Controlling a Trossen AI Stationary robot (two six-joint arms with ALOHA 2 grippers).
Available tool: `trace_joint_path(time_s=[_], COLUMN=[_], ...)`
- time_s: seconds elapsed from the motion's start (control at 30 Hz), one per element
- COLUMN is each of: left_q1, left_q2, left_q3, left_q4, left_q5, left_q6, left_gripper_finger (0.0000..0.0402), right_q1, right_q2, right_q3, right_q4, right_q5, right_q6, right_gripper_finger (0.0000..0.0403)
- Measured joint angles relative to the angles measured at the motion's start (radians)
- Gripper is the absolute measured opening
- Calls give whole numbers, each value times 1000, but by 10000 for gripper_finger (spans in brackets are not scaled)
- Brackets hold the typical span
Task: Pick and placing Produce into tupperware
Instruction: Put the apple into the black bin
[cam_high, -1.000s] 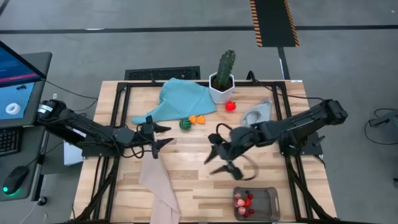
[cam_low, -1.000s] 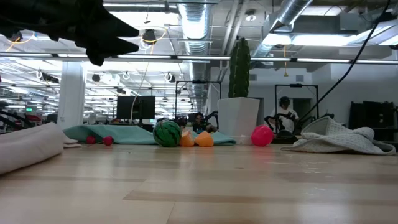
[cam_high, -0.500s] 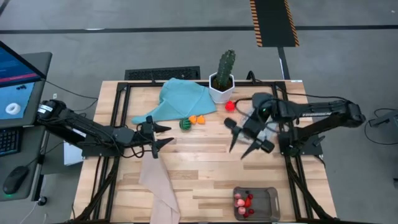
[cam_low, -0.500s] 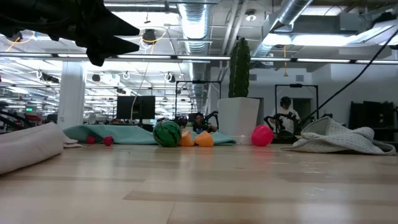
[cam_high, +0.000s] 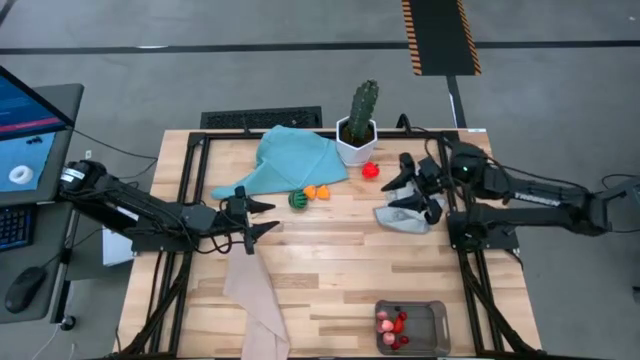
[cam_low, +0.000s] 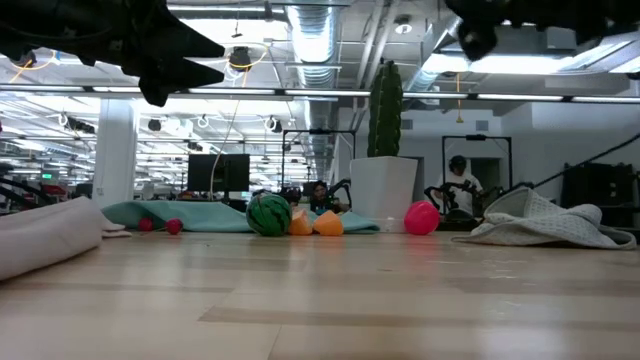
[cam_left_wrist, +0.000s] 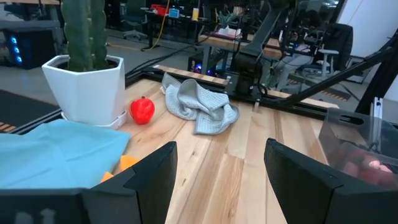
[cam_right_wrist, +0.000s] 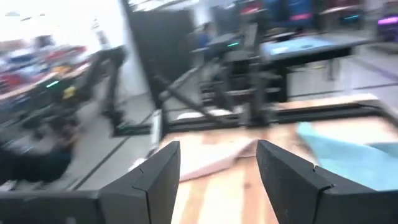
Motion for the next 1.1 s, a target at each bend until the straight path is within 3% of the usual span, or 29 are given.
trace_joint_path(time_s=[0.1,0.3,0.37,0.67,0.93,1.1], left_q1=[0,0,0,0,0,0], left_q2=[0,0,0,0,0,0], left_q3=[0,0,0,0,0,0], left_q4=[0,0,0,0,0,0], left_q5=[0,-1,-1,-28,-28,-28], left_q6=[0,0,0,-1,-1,-1], left_gripper_finger=[230,230,230,230,230,230], right_q1=[-31,-61,-63,-39,-3,-14], right_q2=[-89,-208,-213,-155,9,145], right_q3=[-44,-51,-51,-54,-78,-78], right_q4=[-39,-399,-495,-624,-560,-470], right_q5=[165,758,874,847,848,847], right_q6=[59,244,314,399,440,445], right_gripper_finger=[234,234,234,234,236,269])
